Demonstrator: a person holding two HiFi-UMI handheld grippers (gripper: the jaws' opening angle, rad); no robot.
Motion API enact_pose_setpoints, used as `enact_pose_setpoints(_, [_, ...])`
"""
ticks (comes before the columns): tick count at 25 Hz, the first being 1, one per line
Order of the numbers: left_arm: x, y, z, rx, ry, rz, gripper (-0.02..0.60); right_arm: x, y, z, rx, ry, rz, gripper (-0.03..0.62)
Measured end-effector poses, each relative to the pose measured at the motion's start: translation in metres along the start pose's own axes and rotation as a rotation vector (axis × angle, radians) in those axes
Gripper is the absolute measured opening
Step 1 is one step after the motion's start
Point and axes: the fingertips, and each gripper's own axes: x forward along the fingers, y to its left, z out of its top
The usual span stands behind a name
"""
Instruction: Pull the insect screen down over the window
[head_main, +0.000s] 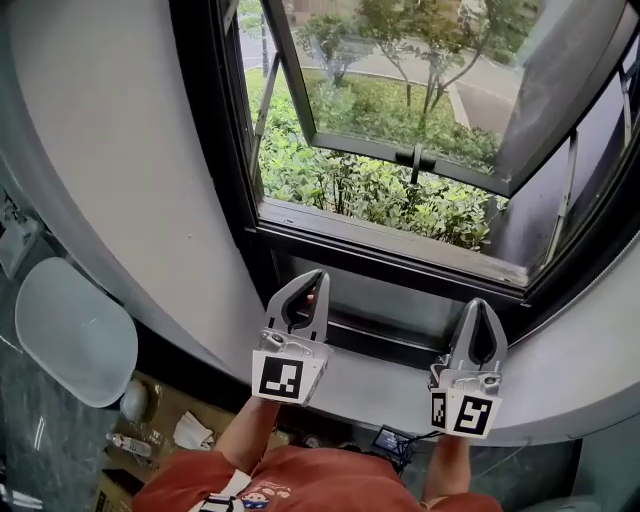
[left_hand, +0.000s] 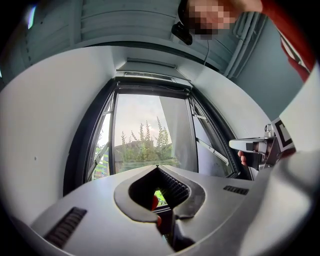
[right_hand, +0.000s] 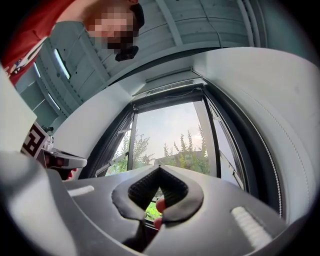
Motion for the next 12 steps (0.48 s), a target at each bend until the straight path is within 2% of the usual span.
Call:
enact_pose_setpoints(5, [0.02,0.014,0.028,0.018,-0.062,0.044,0.005,0.023,-0.013,0.026,-0.065,-0.075,-0.002,0.009])
enact_pose_setpoints(12, [0.055,0.018,0.082,0.059,-0.193,0.044,0.005,0.066,-0.035,0.081,-0.145,-0.22,-0.021,0.009])
